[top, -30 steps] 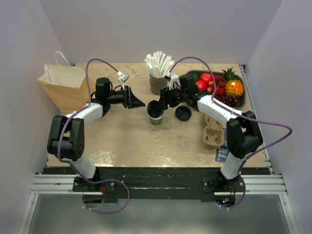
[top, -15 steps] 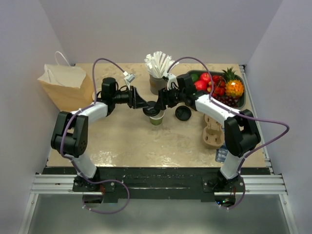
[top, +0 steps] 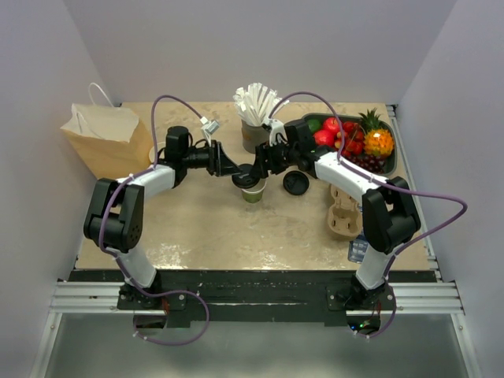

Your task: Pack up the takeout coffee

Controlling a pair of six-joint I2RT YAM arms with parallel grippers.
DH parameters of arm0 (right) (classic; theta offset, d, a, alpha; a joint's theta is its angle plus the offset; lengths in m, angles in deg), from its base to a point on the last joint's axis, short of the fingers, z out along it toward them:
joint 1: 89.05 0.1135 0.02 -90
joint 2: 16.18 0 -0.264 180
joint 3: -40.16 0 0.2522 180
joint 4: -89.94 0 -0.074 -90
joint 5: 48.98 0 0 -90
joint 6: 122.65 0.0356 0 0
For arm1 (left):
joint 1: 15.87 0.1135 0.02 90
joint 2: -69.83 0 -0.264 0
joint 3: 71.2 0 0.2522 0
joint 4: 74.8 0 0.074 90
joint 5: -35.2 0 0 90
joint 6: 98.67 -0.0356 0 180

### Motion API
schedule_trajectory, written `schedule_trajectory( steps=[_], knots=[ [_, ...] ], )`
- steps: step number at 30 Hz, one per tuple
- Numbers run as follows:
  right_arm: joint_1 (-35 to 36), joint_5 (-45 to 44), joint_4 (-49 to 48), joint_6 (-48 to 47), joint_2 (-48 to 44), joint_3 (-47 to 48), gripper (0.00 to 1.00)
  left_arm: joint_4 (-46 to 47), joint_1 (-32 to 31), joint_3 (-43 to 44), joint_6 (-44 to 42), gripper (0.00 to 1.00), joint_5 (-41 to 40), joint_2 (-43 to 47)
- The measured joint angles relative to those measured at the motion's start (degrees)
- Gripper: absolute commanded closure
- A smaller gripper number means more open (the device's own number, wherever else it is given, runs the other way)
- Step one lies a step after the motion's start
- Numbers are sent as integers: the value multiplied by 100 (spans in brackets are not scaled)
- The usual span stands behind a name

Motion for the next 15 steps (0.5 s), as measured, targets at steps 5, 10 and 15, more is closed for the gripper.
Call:
schedule_trajectory(
  steps=[5,10,15],
  knots=[
    [2,-13,111,-24,0,2,32,31,-39,0,24,51,7,0],
    [2,-33,170,-66,0,11,32,55,-138,0,28,51,15,0],
    [2,-35,186,-111,-7,11,32,57,-190,0,48,52,15,0]
  ],
)
